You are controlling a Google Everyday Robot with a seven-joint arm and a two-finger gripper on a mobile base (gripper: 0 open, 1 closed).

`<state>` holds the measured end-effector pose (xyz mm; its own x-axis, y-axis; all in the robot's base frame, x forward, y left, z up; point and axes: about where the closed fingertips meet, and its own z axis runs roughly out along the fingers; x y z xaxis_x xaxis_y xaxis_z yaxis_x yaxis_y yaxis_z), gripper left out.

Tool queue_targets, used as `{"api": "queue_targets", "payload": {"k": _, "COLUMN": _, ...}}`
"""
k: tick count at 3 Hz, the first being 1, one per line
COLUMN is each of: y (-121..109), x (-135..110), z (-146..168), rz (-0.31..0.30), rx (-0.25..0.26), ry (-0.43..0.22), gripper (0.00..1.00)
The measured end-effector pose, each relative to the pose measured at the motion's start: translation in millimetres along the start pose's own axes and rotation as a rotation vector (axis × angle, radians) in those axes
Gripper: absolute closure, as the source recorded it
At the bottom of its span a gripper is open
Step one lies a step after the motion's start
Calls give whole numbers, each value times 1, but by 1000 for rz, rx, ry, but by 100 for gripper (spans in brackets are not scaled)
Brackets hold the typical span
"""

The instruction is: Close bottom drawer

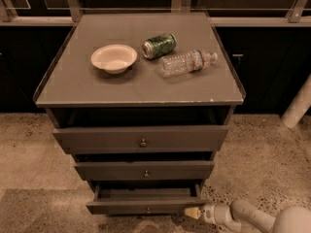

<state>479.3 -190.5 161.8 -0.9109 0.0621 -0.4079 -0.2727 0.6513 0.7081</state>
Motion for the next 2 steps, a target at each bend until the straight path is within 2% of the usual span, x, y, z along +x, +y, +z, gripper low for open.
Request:
{"api": "queue_targets", "payload": {"k": 1, "y": 0, "x": -1, "z": 7, "rz": -12, "rx": 2, "ry": 21, "gripper": 100}}
{"api": "queue_targets", "payload": {"k": 2, "y": -8, "x": -2, "z": 27, "rz": -40, "rx": 36, "ry": 46, "gripper": 100}}
